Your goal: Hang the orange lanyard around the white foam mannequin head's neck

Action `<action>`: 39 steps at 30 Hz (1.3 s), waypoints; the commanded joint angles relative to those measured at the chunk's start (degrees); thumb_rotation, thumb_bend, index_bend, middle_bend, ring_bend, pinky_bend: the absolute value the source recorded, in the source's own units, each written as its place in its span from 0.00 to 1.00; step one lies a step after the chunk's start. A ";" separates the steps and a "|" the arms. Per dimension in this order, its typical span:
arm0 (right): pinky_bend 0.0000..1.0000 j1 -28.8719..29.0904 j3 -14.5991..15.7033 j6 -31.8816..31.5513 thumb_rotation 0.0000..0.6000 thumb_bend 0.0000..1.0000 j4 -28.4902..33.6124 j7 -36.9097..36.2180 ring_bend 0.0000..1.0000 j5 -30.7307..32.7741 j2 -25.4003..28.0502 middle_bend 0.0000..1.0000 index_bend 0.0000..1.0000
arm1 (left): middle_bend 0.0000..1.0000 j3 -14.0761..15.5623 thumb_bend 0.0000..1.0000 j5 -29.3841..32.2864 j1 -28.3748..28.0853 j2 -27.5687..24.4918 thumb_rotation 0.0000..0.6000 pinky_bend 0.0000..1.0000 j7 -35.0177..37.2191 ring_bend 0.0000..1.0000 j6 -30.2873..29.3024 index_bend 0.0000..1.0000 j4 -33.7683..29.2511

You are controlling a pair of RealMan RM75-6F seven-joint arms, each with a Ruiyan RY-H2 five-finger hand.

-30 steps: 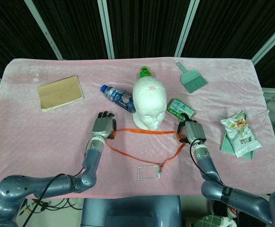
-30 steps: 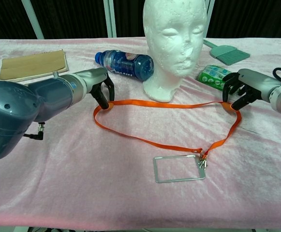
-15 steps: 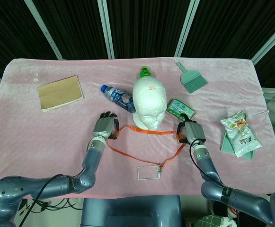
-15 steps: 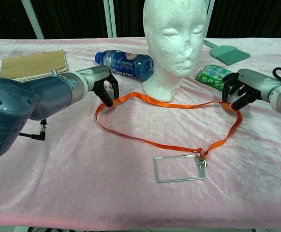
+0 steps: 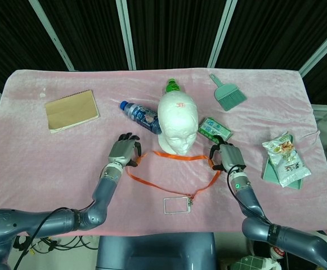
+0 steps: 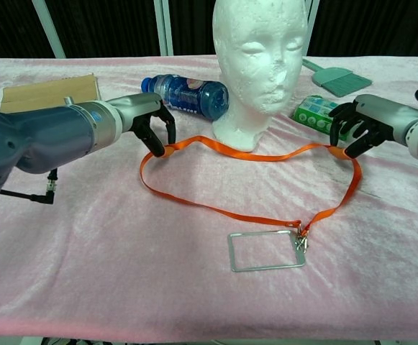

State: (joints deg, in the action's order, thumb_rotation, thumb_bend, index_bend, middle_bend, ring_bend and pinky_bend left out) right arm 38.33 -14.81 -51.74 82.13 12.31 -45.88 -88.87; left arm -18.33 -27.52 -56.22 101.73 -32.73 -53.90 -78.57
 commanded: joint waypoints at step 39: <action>0.21 -6.79 -7.80 -12.33 1.00 0.44 29.81 -7.50 0.23 -13.17 29.58 0.12 0.75 | 0.18 -3.03 0.43 -27.03 7.98 -11.98 1.00 0.00 22.63 0.00 -5.33 0.61 -17.78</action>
State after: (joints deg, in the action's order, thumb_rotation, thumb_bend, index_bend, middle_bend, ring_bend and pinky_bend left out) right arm 30.65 -21.57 -65.04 111.25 4.89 -60.64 -60.18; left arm -21.10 -54.42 -48.13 89.88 -10.33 -59.14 -96.19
